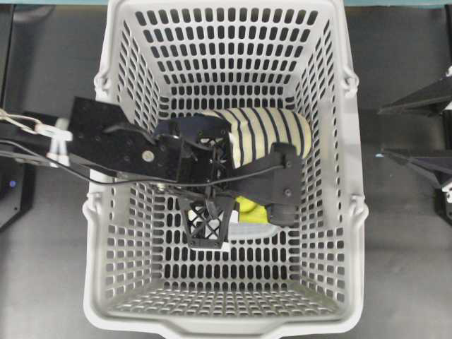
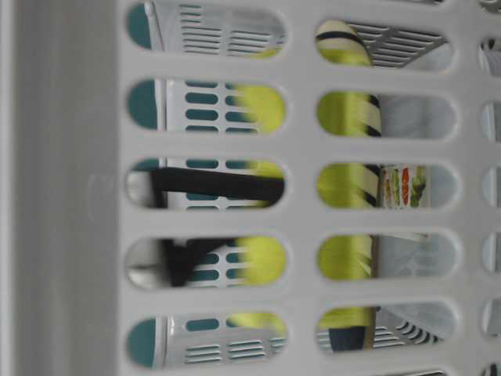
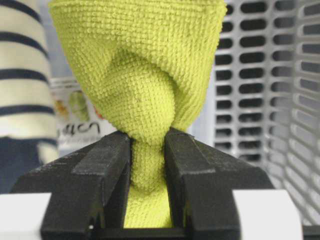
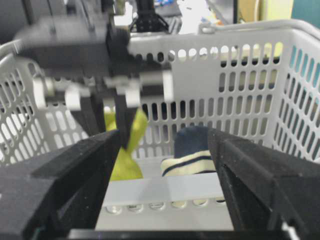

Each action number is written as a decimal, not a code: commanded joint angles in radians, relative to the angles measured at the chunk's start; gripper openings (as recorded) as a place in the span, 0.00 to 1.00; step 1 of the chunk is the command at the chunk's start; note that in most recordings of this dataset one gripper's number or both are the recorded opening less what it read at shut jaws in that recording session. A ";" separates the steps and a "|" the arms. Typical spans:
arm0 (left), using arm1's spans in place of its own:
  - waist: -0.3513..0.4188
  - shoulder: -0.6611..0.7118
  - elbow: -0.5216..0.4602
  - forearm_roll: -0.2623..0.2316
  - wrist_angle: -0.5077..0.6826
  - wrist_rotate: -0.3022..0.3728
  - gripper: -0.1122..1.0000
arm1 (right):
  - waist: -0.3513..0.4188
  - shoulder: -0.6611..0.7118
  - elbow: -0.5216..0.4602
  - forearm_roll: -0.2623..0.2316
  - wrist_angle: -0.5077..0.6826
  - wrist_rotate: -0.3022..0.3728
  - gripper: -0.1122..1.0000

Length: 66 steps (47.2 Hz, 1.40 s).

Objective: Pick up the yellow cloth from the shopping basket with the left arm.
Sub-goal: 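Lift the gripped yellow cloth upward out of the basket with the left gripper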

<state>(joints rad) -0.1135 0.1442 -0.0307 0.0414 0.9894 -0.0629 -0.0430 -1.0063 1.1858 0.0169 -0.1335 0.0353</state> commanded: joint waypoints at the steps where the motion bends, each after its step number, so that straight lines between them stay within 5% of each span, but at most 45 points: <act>1: -0.003 -0.034 -0.135 0.003 0.132 -0.003 0.27 | -0.002 -0.002 -0.008 0.002 -0.006 0.000 0.72; 16: 0.021 -0.003 -0.437 0.003 0.439 -0.003 0.27 | -0.002 -0.009 -0.005 0.003 -0.006 0.002 0.71; 66: 0.032 0.008 -0.446 0.005 0.459 -0.017 0.27 | -0.002 -0.009 0.003 0.002 -0.008 0.020 0.72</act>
<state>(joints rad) -0.0828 0.1672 -0.4510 0.0414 1.4511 -0.0798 -0.0430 -1.0216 1.1965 0.0153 -0.1335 0.0552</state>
